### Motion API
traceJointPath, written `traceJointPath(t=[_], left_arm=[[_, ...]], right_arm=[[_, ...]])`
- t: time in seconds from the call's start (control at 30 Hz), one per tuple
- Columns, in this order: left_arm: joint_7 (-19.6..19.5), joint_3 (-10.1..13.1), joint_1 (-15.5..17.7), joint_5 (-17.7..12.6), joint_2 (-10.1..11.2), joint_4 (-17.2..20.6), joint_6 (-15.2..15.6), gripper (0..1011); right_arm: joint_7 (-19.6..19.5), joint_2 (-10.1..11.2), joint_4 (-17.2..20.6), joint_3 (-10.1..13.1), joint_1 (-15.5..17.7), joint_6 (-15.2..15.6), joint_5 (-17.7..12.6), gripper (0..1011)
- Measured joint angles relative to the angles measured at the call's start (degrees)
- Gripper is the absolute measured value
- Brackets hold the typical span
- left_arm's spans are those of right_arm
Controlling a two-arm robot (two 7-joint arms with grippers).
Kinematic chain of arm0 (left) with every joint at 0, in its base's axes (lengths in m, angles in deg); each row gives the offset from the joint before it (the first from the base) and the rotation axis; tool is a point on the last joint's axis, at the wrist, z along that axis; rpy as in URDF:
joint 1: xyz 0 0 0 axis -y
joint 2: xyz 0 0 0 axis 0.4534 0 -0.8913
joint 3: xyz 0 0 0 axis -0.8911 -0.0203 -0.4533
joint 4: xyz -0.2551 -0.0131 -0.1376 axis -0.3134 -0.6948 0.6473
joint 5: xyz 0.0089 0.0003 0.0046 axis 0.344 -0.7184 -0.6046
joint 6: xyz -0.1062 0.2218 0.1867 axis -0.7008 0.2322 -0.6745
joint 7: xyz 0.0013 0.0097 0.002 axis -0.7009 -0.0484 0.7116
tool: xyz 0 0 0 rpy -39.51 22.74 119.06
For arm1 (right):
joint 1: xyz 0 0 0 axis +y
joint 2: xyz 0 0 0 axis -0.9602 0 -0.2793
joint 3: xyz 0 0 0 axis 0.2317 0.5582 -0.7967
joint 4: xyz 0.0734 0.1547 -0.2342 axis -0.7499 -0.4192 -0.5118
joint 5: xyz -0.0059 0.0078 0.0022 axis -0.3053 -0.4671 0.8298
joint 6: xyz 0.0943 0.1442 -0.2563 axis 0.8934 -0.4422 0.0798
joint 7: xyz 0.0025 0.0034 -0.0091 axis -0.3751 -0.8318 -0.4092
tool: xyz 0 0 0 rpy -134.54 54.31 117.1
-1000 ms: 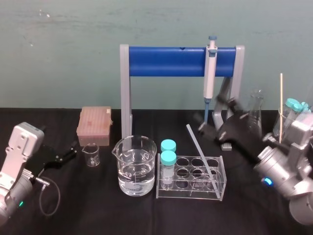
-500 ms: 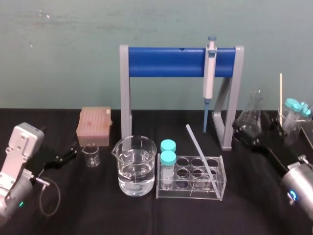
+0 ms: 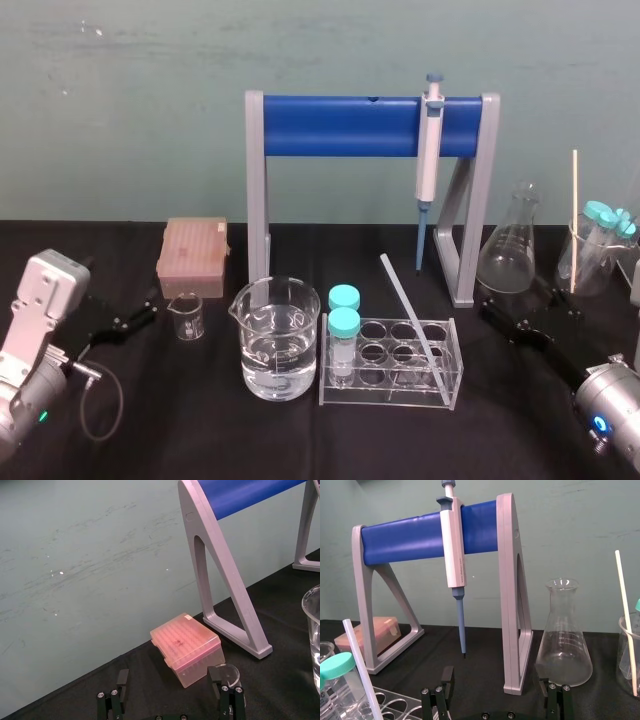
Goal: Pick up the stirring rod with one hand, then place it down.
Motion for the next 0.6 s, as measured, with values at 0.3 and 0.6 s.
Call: traceJointPath(t=[0.3, 0.6], left_arm=[[0.0, 0.0, 0.0, 0.0, 0.0, 0.0, 0.0, 1000], [0.0, 0.0, 0.0, 0.0, 0.0, 0.0, 0.0, 1000]], right_arm=[[0.08, 0.05, -0.12, -0.1, -0.13, -0.41, 0.04, 1003], [0.26, 0.09, -0.16, -0.18, -0.19, -0.68, 0.1, 1003]])
